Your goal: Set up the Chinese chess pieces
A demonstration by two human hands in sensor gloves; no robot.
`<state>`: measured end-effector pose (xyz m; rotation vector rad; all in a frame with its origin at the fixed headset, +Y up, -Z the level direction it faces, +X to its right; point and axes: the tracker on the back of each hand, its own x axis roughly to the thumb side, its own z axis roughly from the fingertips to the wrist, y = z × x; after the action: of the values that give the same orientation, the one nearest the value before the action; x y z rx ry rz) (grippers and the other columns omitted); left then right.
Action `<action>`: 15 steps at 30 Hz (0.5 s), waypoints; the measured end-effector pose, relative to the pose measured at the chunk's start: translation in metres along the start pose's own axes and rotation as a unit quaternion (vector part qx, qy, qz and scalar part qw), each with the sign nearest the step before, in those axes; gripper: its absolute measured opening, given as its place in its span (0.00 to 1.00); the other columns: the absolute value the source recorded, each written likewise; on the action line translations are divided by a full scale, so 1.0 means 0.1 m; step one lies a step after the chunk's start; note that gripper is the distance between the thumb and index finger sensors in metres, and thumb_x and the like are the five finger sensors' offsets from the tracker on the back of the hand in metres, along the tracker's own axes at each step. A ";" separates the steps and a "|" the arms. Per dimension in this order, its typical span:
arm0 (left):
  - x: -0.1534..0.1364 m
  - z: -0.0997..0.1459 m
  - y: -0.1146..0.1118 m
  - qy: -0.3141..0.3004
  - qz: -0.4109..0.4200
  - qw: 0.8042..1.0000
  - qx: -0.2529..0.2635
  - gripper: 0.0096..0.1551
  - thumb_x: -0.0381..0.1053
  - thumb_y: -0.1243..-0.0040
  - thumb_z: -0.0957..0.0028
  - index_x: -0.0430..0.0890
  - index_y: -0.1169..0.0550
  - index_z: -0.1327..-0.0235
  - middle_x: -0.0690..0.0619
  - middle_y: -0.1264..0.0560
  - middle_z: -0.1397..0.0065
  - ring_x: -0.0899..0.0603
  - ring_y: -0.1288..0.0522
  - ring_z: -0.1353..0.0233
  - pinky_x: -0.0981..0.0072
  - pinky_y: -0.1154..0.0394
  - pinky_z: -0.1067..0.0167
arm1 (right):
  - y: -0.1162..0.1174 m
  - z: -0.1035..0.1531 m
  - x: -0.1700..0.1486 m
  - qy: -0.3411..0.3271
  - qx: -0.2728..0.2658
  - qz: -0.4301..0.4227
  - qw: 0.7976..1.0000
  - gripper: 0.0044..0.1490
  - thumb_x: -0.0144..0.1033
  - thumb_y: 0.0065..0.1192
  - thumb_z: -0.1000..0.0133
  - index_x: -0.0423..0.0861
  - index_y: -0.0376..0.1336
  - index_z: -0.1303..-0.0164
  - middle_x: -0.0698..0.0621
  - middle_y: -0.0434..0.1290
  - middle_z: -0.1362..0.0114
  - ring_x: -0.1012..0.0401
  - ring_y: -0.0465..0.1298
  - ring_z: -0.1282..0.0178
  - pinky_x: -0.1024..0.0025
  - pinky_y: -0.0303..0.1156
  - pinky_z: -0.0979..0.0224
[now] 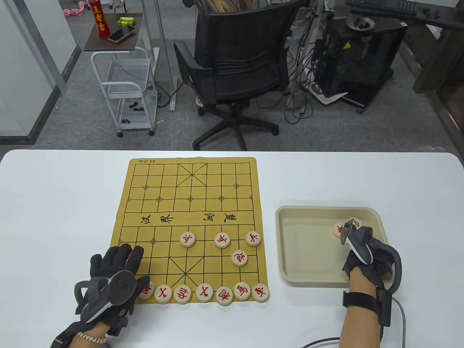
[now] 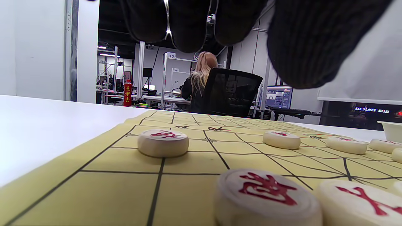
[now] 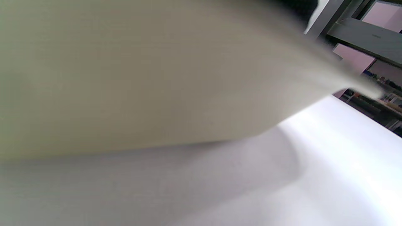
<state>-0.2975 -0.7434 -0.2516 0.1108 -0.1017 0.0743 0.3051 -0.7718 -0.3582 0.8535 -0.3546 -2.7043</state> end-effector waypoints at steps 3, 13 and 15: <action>0.01 0.00 0.00 0.000 -0.002 1.000 -0.004 0.51 0.65 0.31 0.61 0.56 0.38 0.23 0.43 0.39 0.15 0.29 0.39 0.17 0.23 0.49 0.27 | 0.00 -0.01 -0.03 -0.003 0.010 -0.016 1.000 0.46 0.50 0.74 0.49 0.47 0.60 0.22 0.44 0.71 0.24 0.54 0.79 0.35 0.55 0.75 0.35; 0.01 -0.01 0.00 -0.002 0.001 1.000 -0.003 0.51 0.65 0.31 0.61 0.56 0.38 0.22 0.43 0.39 0.15 0.29 0.39 0.17 0.22 0.49 0.27 | 0.05 0.02 -0.21 0.014 -0.014 -0.084 0.996 0.51 0.63 0.80 0.60 0.47 0.66 0.31 0.46 0.78 0.34 0.63 0.80 0.54 0.61 0.78 0.45; 0.01 -0.01 0.00 -0.002 0.004 1.000 -0.002 0.51 0.65 0.31 0.61 0.56 0.38 0.22 0.43 0.39 0.15 0.29 0.39 0.17 0.23 0.49 0.27 | 0.01 0.11 -0.20 0.000 -0.036 -0.090 0.995 0.51 0.64 0.80 0.60 0.48 0.66 0.31 0.47 0.77 0.33 0.63 0.80 0.54 0.61 0.79 0.45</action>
<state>-0.2962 -0.7437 -0.2526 0.1057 -0.1063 0.0812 0.3139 -0.7643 -0.3387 0.9037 -0.1869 -2.8616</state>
